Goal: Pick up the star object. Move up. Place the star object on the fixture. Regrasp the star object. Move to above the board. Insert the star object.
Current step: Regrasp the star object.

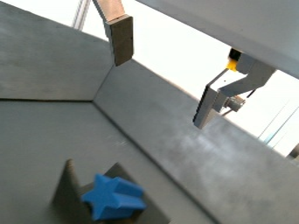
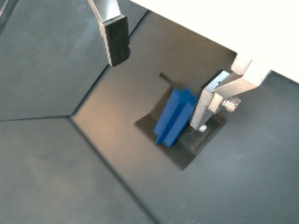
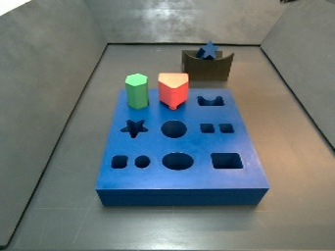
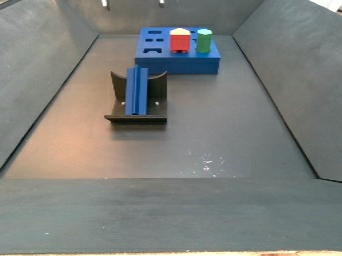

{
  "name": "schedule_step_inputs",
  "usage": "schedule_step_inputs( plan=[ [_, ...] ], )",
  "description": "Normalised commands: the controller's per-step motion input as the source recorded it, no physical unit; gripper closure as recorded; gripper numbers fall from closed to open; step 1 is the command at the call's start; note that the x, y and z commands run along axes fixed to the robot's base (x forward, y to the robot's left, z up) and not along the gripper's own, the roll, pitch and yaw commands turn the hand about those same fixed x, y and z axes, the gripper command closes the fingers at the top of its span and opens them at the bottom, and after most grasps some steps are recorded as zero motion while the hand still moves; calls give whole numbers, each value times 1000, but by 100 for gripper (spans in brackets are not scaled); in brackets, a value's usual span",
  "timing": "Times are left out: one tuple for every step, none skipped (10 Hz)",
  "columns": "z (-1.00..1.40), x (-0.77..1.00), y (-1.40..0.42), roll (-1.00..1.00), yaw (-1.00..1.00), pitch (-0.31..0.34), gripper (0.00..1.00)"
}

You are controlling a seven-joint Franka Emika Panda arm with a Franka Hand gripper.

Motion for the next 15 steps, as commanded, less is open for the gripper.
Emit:
schedule_step_inputs(
  plan=[
    [-15, 84, -37, 909, 63, 94, 0],
    [-16, 87, -38, 781, 70, 105, 0],
    [-14, 86, -40, 529, 94, 110, 0],
    [-14, 87, -31, 360, 112, 105, 0],
    [-8, 78, -29, 220, 136, 86, 0],
    [-1000, 30, 75, 130, 147, 113, 0],
    [-1000, 34, 74, 112, 159, 83, 0],
    [-1000, 47, 68, 101, 171, 39, 0],
    [-1000, 56, 61, 91, 167, -19, 0],
    [-1000, 63, 60, 82, 154, -59, 0],
    [-1000, 72, 55, 79, 123, -103, 0],
    [-1000, 77, 52, 82, 105, -116, 0],
    [-1000, 88, 43, 83, 60, -132, 0],
    [-1000, 94, 43, 81, 31, -129, 0],
    [-1000, 109, 36, 80, -2, -117, 0]
  ],
)
